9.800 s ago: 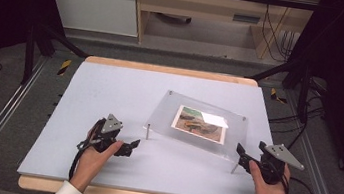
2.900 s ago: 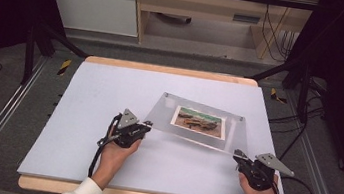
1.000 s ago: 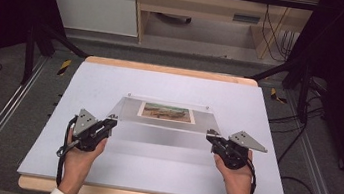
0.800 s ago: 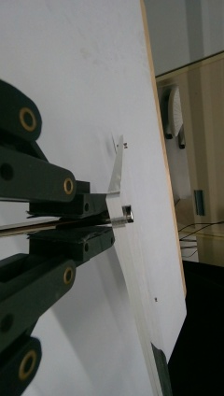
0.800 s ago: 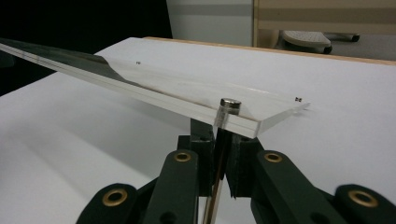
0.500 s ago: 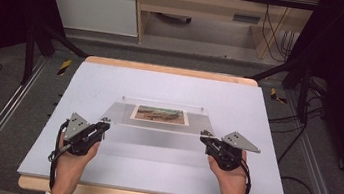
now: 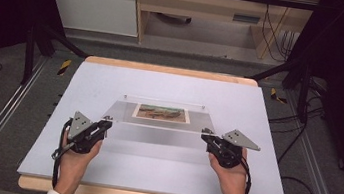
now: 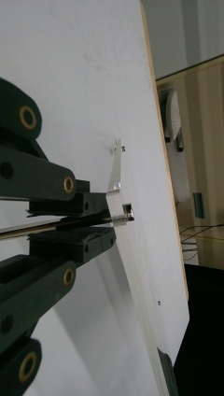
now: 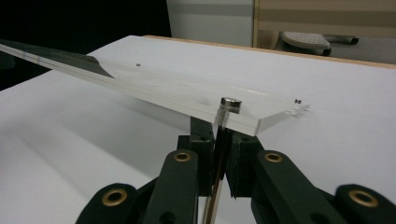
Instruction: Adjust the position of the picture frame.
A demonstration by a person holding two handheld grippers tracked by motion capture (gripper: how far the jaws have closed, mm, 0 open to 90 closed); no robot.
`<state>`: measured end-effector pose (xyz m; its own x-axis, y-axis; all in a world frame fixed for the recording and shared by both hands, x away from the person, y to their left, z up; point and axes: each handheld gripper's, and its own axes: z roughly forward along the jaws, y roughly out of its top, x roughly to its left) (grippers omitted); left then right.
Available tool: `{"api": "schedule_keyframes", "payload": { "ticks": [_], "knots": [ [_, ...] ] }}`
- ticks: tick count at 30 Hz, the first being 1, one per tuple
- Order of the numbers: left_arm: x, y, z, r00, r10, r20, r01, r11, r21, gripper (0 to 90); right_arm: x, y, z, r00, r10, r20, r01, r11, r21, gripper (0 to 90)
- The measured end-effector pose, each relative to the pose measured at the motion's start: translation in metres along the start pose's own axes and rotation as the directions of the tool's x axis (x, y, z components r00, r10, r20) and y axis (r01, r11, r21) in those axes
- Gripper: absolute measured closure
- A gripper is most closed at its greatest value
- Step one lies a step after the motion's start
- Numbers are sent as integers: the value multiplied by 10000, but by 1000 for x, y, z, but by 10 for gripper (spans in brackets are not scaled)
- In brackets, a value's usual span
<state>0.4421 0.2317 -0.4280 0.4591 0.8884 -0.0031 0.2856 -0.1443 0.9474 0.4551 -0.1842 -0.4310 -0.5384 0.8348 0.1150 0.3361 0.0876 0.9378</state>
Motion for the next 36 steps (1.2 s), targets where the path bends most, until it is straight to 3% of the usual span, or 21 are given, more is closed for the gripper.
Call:
{"api": "schedule_keyframes", "payload": {
  "ticks": [10, 15, 22, 27, 36],
  "knots": [
    [1, -4, 7, 9999, 82, -73, -82, 10000, 24, 815, -4, -2, 6, 9999, -28, 123, 27, 10000, 82, 828],
    [-1, -9, 5, 9997, 238, -72, -234, 9986, 472, 813, -2, -8, 8, 9998, -51, 204, 45, 9997, 260, 831],
    [-4, -21, 4, 9995, 327, 16, -327, 9924, 1184, 816, -1, -22, 7, 9999, 48, 126, -59, 9956, 932, 838],
    [-3, -26, 4, 10000, 47, 80, -58, 9906, 1369, 824, 1, -27, 6, 9997, 206, 134, -221, 9921, 1234, 840],
    [-2, -31, 5, 9996, 72, 254, -116, 9841, 1772, 826, 0, -33, 3, 9994, 324, 70, -331, 9843, 1735, 835]
  ]
}}
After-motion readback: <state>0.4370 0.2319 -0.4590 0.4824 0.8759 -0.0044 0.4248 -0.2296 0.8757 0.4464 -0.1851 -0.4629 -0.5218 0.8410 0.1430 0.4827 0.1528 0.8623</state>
